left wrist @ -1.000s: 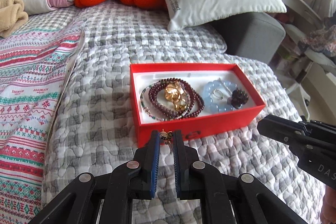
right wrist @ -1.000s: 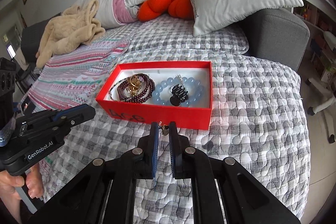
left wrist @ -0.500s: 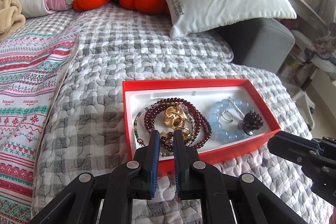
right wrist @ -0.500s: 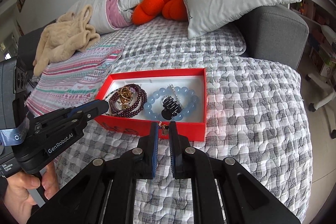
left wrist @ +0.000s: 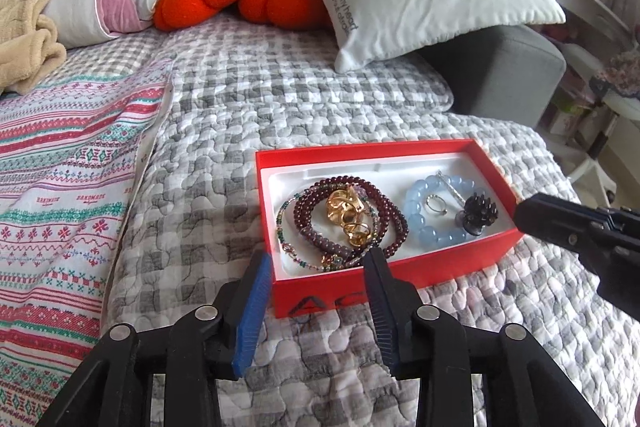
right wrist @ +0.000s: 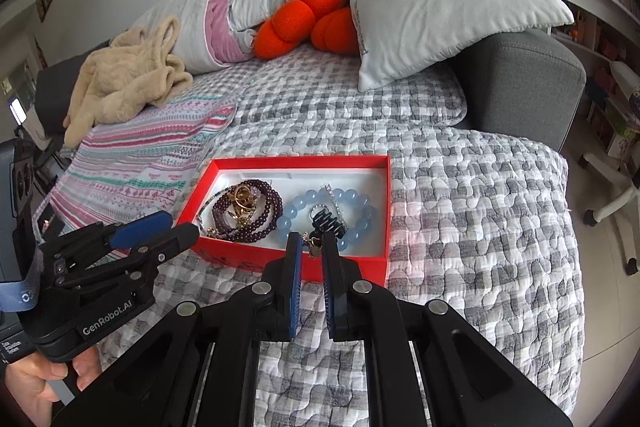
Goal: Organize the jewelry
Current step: 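Drop the earring into the red box with the left tool while the right drops its earring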
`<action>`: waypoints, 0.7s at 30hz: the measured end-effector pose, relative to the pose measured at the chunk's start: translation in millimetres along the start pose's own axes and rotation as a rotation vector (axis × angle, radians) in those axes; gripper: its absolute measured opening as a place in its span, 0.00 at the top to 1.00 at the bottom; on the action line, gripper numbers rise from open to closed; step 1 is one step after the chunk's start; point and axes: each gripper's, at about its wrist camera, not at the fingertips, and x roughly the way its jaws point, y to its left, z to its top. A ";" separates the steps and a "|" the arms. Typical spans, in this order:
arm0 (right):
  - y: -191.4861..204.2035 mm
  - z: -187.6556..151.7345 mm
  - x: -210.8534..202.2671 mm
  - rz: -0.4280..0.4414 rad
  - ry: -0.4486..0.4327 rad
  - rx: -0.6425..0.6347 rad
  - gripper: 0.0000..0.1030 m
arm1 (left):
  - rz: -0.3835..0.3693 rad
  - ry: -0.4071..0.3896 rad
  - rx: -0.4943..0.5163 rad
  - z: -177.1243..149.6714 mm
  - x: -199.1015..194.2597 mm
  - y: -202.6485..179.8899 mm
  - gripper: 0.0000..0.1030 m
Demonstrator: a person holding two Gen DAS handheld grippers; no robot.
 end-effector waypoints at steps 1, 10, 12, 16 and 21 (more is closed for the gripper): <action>1.6 3.9 -0.1 -0.001 -0.008 -0.005 0.90 | 0.002 0.004 -0.002 -0.5 -1.7 0.9 0.57; 6.7 27.2 21.1 0.005 0.006 0.023 0.90 | 0.016 0.055 -0.051 -5.3 -1.1 9.4 0.46; 7.4 29.7 27.1 -0.007 0.009 0.023 0.90 | 0.018 0.059 -0.054 -5.7 -0.2 10.4 0.43; 6.7 33.3 34.3 -0.004 0.011 0.033 0.88 | 0.039 0.071 -0.058 -4.8 1.9 13.7 0.33; 5.5 34.8 33.5 0.004 0.006 0.040 0.45 | 0.070 0.078 -0.082 -3.1 2.1 18.7 0.20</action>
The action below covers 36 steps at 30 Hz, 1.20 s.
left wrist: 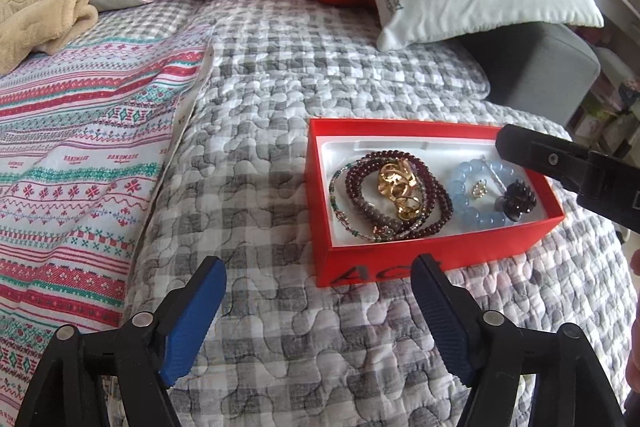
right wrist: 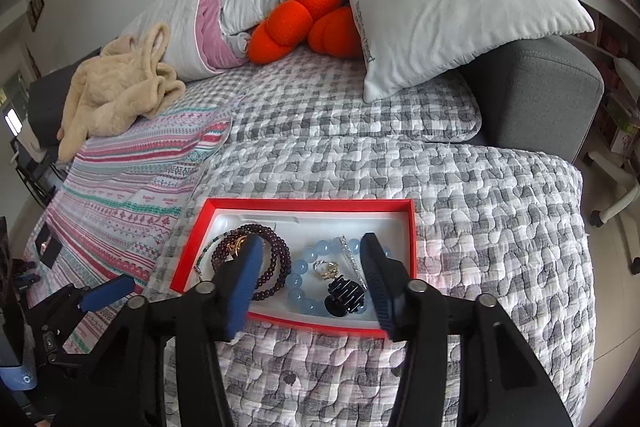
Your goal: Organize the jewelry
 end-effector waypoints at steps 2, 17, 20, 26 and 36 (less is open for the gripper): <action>0.7 0.9 -5.0 -0.011 -0.011 -0.008 0.45 | 0.013 0.001 -0.003 0.0 -0.4 -0.4 0.17; -9.1 -40.0 -55.7 -0.138 0.071 -0.030 0.26 | 0.124 0.059 -0.014 -31.5 -23.8 -10.2 0.01; -11.1 -52.2 -63.9 -0.170 0.079 -0.033 0.15 | 0.136 0.058 0.000 -38.7 -31.0 -14.4 0.01; -6.3 -69.9 -75.3 -0.217 0.081 -0.081 0.14 | 0.120 0.070 -0.007 -50.4 -41.4 -16.1 0.01; -15.2 -79.2 -81.9 -0.235 0.094 -0.063 0.14 | 0.111 0.081 -0.012 -54.5 -44.5 -12.2 0.01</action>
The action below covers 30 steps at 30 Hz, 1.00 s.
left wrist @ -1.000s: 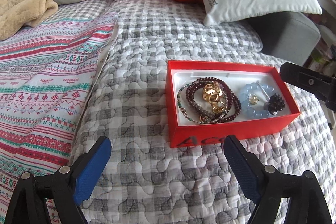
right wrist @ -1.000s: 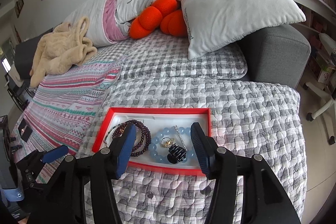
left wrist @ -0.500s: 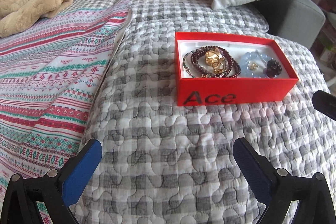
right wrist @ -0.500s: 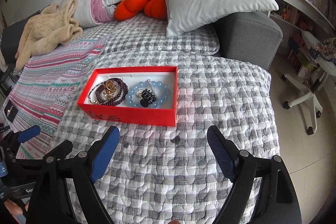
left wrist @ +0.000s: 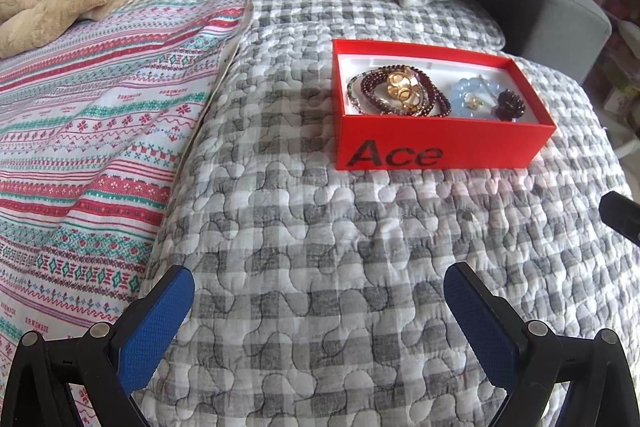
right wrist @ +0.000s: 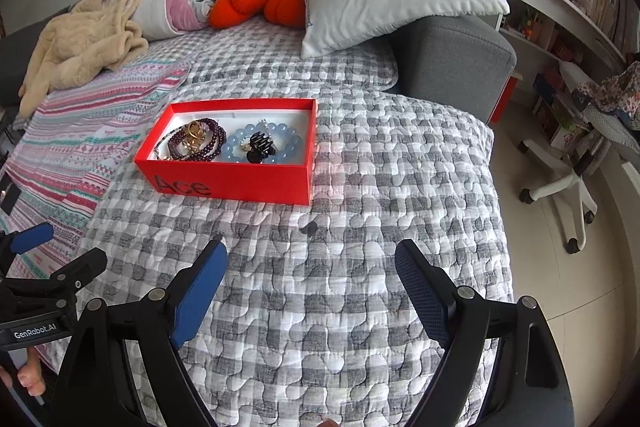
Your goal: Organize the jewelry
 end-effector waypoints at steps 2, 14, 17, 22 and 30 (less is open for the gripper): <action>0.9 -1.6 1.7 -0.003 0.005 -0.009 0.14 | -0.003 -0.002 0.002 1.0 -0.3 -0.1 0.01; 8.4 -6.2 13.0 -0.019 0.044 -0.025 0.14 | -0.027 0.002 -0.007 3.8 0.2 -3.8 0.01; 9.2 -5.5 13.9 -0.018 0.047 -0.020 0.14 | -0.021 0.000 -0.007 3.8 0.3 -3.6 0.01; 11.2 -5.8 14.5 -0.014 0.049 -0.025 0.14 | -0.013 0.000 -0.011 3.0 0.2 -1.0 0.01; 10.6 -6.8 13.5 -0.015 0.041 -0.030 0.14 | -0.007 -0.001 -0.012 2.4 1.2 -0.8 0.01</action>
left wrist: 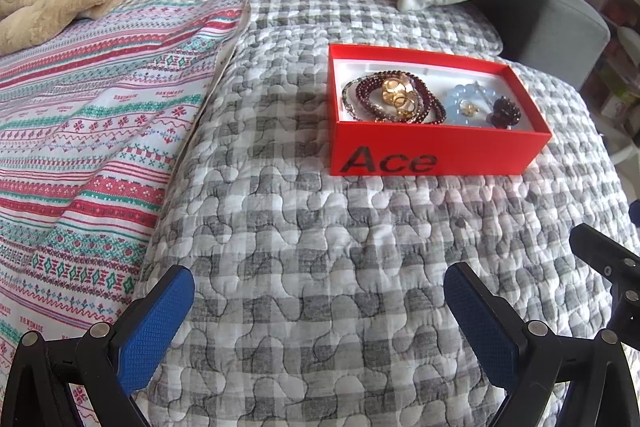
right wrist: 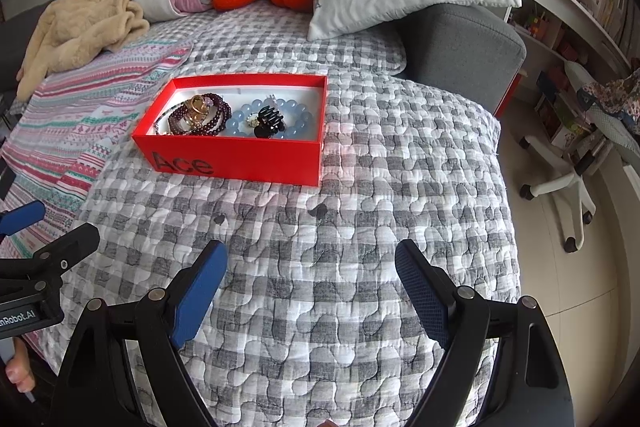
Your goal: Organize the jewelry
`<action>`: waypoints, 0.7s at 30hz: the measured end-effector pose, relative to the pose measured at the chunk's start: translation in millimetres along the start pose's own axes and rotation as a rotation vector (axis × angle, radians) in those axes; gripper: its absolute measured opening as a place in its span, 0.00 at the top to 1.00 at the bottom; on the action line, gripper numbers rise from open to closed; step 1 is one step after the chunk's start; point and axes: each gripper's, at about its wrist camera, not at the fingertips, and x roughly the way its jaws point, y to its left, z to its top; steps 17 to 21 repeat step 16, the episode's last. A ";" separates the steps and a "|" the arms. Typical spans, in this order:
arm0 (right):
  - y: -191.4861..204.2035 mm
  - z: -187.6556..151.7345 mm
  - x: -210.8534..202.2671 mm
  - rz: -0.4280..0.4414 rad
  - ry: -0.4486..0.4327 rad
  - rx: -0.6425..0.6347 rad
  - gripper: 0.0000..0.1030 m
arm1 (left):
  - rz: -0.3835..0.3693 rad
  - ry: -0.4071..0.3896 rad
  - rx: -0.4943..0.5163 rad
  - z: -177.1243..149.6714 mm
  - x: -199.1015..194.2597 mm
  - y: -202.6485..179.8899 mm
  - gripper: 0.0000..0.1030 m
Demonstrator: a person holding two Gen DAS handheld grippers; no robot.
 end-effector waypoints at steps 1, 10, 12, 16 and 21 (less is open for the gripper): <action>0.1 0.1 -0.3 -0.001 -0.002 -0.001 0.14 | 0.002 0.000 0.000 -0.1 0.2 -0.3 0.01; 3.0 -0.4 -0.5 -0.005 0.002 -0.013 0.14 | 0.011 0.003 -0.001 -0.7 0.4 0.6 0.01; 4.2 -0.4 0.0 -0.005 0.004 -0.016 0.14 | 0.011 0.002 0.001 -0.6 0.1 -0.3 0.01; 4.7 -0.6 1.1 -0.005 0.007 -0.017 0.14 | 0.019 -0.003 0.009 -1.6 -0.3 -1.9 0.01; 4.7 -0.6 1.1 -0.005 0.007 -0.017 0.14 | 0.019 -0.003 0.009 -1.6 -0.3 -1.9 0.01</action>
